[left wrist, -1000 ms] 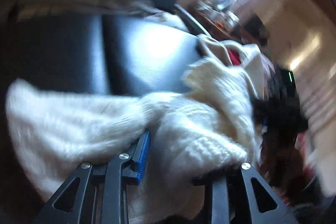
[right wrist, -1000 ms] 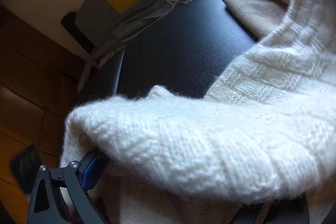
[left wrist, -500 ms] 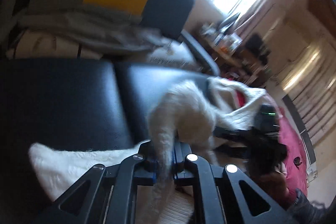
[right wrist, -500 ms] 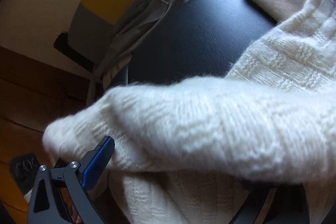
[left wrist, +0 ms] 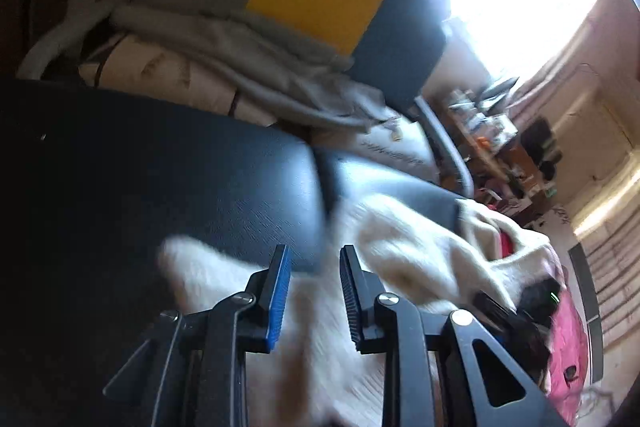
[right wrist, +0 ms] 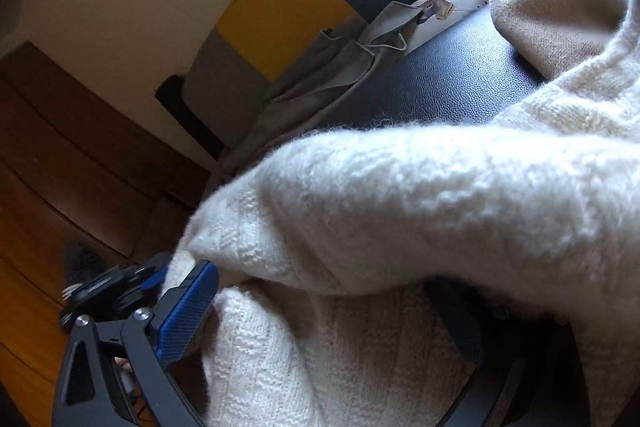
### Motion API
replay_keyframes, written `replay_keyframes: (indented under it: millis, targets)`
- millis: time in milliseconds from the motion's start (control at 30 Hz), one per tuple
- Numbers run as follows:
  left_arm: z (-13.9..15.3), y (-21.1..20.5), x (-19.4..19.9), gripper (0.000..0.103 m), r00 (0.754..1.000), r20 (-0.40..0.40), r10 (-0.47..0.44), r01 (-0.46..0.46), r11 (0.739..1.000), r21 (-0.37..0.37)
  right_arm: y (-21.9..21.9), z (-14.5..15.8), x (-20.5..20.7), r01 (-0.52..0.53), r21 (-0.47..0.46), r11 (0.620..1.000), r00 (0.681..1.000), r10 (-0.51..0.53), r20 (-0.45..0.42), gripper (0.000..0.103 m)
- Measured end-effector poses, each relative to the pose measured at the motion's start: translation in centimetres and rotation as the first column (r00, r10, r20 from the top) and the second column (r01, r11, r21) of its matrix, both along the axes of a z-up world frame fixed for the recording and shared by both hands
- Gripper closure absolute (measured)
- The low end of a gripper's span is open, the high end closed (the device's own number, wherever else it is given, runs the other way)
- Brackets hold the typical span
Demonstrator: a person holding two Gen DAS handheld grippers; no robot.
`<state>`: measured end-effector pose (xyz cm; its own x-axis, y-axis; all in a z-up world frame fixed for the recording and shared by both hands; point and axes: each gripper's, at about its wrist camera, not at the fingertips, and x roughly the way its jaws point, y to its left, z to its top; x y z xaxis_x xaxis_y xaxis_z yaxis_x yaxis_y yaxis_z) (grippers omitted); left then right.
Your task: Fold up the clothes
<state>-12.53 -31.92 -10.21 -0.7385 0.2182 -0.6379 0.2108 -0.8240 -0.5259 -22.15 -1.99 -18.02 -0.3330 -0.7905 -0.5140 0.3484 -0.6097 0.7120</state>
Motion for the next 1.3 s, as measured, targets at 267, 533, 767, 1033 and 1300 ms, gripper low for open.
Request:
replay_keyframes:
  millis: [267,533,767,1033,1300]
  targets:
    - [-2.5,12.8,6.2,0.068,0.944,0.018,-0.33,0.326,0.94,0.102,3.5,1.6,4.2,-0.036,-0.002,0.999,0.996,0.036,0.086,0.0]
    - [-4.5,17.4,6.6,0.067,0.932,0.101,-0.347,0.345,0.938,0.041,12.0,0.6,12.7,0.004,0.126,0.992,0.997,-0.013,0.072,0.0]
    - [-6.2,17.3,6.2,0.077,0.941,0.171,-0.291,0.27,0.953,0.137,14.2,0.5,14.6,0.04,0.164,0.986,0.998,-0.046,0.031,0.0]
    - [-3.4,13.7,12.4,0.099,0.975,0.037,-0.221,0.21,0.959,0.191,15.2,-0.6,14.0,0.046,0.058,0.997,0.997,-0.05,0.058,0.0]
    - [-3.5,9.8,20.1,0.077,0.99,0.051,-0.135,0.125,0.98,0.155,14.2,-1.2,14.0,0.053,0.14,0.989,0.998,-0.048,-0.035,0.0]
